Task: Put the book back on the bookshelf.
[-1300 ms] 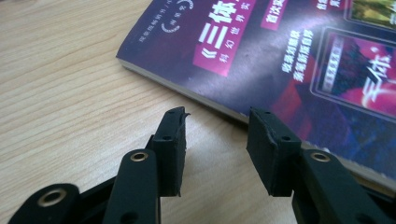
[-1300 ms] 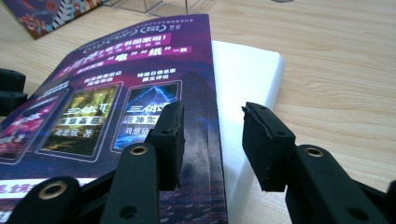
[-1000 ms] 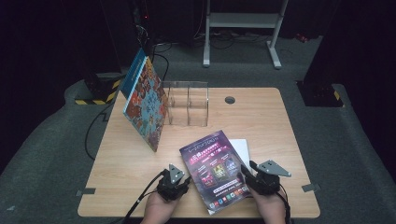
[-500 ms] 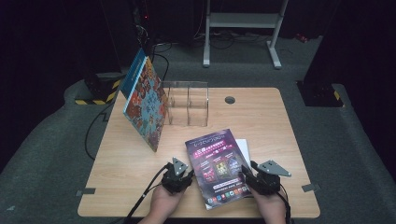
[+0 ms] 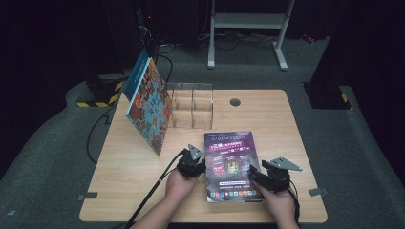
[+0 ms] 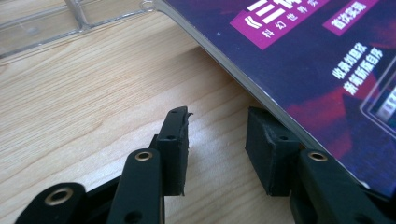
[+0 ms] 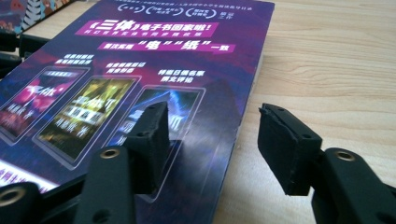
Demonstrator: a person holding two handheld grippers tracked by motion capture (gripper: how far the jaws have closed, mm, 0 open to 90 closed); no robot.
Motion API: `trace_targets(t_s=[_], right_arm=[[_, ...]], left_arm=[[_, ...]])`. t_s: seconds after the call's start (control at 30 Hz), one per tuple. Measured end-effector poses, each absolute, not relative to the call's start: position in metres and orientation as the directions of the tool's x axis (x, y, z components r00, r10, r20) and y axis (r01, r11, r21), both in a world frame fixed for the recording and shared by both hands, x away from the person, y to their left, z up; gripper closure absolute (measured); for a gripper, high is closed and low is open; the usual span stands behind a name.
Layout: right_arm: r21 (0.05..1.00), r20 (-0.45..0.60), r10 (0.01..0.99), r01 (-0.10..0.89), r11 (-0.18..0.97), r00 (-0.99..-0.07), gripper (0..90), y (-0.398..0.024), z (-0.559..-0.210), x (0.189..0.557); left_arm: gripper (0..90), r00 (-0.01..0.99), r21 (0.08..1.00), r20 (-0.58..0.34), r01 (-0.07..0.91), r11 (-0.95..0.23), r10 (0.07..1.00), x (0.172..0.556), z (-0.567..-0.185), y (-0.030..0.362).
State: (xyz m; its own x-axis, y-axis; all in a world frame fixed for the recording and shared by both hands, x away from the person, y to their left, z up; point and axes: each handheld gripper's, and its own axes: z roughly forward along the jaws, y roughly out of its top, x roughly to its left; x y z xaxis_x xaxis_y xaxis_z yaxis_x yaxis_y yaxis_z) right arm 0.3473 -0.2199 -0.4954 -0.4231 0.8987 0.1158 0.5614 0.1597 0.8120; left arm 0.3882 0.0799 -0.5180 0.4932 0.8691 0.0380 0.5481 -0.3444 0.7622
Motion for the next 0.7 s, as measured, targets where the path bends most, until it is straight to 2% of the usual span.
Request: trace_targets(t_s=[0.1,0.2,0.33,0.47,0.7], right_arm=[[0.805,0.141,0.893,0.575,0.147,-0.427,40.5,-0.222,-0.496,0.354],[0.796,0.163,0.883,0.588,0.145,-0.439,38.1,-0.222,-0.496,0.361],[0.784,0.200,0.868,0.606,0.137,-0.455,33.8,-0.221,-0.498,0.369],[0.763,0.238,0.856,0.634,0.127,-0.458,31.8,-0.221,-0.499,0.375],[0.718,0.298,0.835,0.685,0.122,-0.462,27.1,-0.219,-0.499,0.385]], left_arm=[[56.8,0.491,0.768,0.065,0.532,-0.358,0.869,0.384,-0.516,0.084],[57.2,0.466,0.804,0.042,0.510,-0.307,0.884,0.372,-0.510,0.096],[56.3,0.502,0.833,0.037,0.463,-0.305,0.864,0.349,-0.497,0.098],[56.2,0.530,0.835,0.003,0.465,-0.294,0.848,0.343,-0.496,0.093],[57.3,0.526,0.823,-0.003,0.484,-0.297,0.850,0.346,-0.501,0.089]])
